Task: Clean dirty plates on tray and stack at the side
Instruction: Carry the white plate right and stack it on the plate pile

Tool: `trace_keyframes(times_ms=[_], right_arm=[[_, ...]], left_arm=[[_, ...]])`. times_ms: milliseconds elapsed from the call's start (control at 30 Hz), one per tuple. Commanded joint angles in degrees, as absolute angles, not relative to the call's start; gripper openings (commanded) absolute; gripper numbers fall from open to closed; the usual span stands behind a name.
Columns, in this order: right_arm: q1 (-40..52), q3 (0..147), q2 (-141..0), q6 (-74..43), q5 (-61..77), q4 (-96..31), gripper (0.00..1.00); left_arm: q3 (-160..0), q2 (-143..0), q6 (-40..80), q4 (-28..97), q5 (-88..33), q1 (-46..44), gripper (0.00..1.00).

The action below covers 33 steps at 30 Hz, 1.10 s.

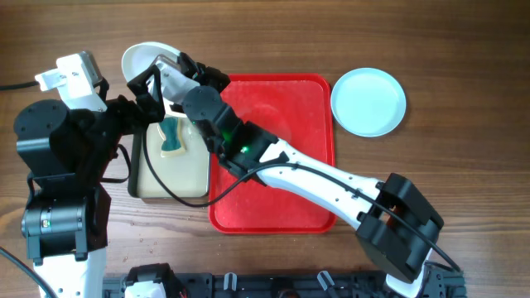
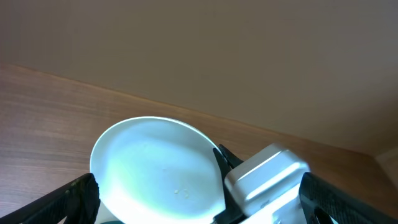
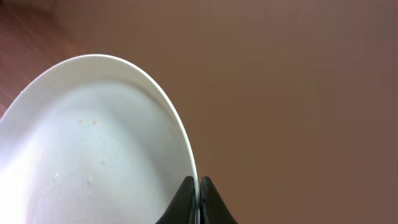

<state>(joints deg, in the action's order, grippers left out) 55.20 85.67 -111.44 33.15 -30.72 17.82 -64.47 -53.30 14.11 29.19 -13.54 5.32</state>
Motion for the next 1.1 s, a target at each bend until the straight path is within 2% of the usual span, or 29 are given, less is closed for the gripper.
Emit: trace_keyframes(times_ms=[0, 67, 167, 267, 400, 567, 700, 733, 867, 967, 1033, 1067], right_arm=[[51.5, 86.7, -111.2, 13.3, -27.9, 12.4, 0.04], [48.4, 86.7, -111.2, 4.1, -20.6, 6.4, 0.04], [40.9, 86.7, -111.2, -10.3, 3.3, -4.1, 0.04], [34.9, 86.7, -111.2, -15.5, 14.8, -9.3, 0.04], [24.6, 86.7, -111.1, -15.0, 27.6, -16.5, 0.07], [8.0, 86.7, -111.0, -9.5, 29.8, -31.4, 0.07], [0.3, 86.7, -111.0, -2.6, 33.5, -40.6, 0.24], [0.0, 86.7, -111.0, -1.3, 34.1, -42.3, 0.30], [6.0, 86.7, -111.1, -1.3, 32.0, -42.2, 0.39], [14.0, 86.1, -111.2, -5.3, 23.2, -38.8, 0.41], [19.8, 84.7, -111.2, -7.9, 14.9, -34.7, 0.47], [22.0, 84.6, -111.3, -7.9, 11.5, -34.1, 0.48]], left_arm=[[-64.5, -53.3, 14.4, 29.1, -13.0, 5.7, 1.00], [-64.5, -53.3, 14.4, 30.0, -13.0, 5.7, 1.00], [-64.5, -53.3, 14.4, 32.8, -13.0, 5.7, 1.00], [-64.5, -53.3, 14.4, 35.7, -13.0, 5.7, 1.00], [-64.5, -54.7, 14.3, 39.8, -12.5, 5.7, 1.00], [-64.5, -61.8, 14.3, 41.8, -11.5, 5.6, 1.00], [-64.5, -66.9, 14.3, 41.6, -11.5, 5.7, 1.00], [-64.5, -68.3, 14.3, 41.6, -11.5, 5.7, 1.00], [-64.5, -74.1, 14.2, 41.6, -11.4, 5.7, 1.00], [-64.5, -77.7, 14.2, 41.5, -11.5, 5.7, 1.00], [-64.5, -79.3, 14.2, 41.1, -11.5, 5.7, 1.00], [-64.5, -79.5, 14.2, 39.8, -12.3, 5.6, 1.00]])
